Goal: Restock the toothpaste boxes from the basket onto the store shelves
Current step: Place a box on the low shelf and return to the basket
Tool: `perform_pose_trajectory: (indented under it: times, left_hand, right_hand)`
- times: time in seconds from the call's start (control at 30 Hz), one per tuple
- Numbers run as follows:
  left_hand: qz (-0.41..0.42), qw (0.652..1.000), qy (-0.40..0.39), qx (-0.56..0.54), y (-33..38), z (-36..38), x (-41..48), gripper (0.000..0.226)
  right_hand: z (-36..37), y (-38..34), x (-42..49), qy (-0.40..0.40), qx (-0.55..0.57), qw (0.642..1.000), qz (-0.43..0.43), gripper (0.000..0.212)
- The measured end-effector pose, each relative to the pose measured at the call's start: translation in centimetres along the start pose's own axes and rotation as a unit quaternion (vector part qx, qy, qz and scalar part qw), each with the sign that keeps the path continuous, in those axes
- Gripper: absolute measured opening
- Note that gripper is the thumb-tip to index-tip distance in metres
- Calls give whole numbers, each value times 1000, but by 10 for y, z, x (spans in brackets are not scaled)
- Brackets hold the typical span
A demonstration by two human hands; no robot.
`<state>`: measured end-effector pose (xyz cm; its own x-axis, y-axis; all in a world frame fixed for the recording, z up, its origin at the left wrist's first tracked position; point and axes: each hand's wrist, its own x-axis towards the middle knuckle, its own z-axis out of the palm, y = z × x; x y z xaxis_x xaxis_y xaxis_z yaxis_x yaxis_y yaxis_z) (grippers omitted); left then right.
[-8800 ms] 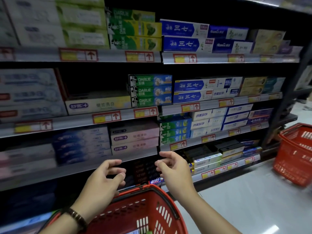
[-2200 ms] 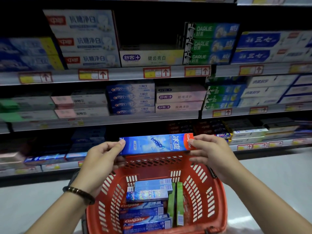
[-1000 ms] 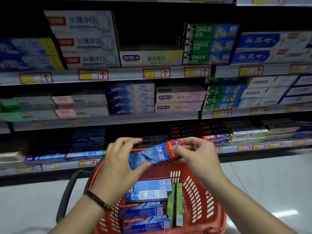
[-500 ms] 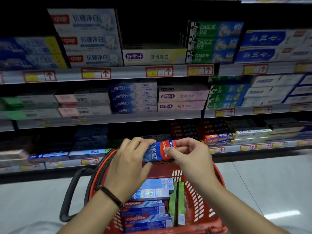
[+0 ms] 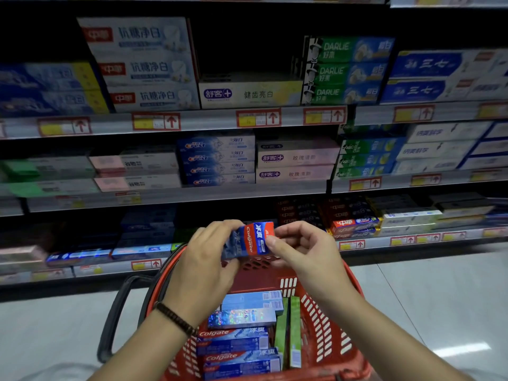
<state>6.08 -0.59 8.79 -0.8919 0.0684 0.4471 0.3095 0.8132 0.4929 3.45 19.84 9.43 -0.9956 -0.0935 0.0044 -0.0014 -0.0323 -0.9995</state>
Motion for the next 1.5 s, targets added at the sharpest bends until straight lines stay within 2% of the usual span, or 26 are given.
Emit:
perform_pose_trajectory:
  times: [0.1, 0.2, 0.33, 0.63, 0.9, 1.13, 1.27, 1.37, 1.5]
  left_hand:
    - [-4, 999, 11, -31, -1, -3, 1, 60]
    - [-8, 998, 16, -64, -1, -7, 1, 53]
    - [-31, 990, 31, -134, 6, -15, 0, 46]
    - [-91, 946, 23, -310, 7, -24, 2, 49]
    - [-112, 918, 29, -378, 6, -26, 0, 55]
    - [-153, 909, 46, -386, -6, -21, -2, 59]
    - [-179, 900, 47, -394, -6, -20, -1, 60]
    - [-198, 883, 33, -425, -14, -20, -1, 71]
    - [-246, 834, 6, -493, -25, -26, 3, 100]
  right_hand:
    - [-1, 1, 1, 0, -8, 1000, 5, 35]
    - [-3, 2, 3, 6, 2, 1000, 17, 13]
    - [-7, 6, 7, 21, -8, 999, 36, 6]
    - [-13, 12, 18, 51, -2, 995, 89, 15]
    - [-15, 14, 22, 46, 9, 986, 159, 30]
    - [-15, 5, 18, -5, 158, 966, 204, 24]
    - [-15, -1, 17, 4, 237, 949, 210, 24]
    - [-16, 0, 19, 30, 266, 940, 214, 22]
    - [-17, -2, 21, 70, 280, 935, 207, 19]
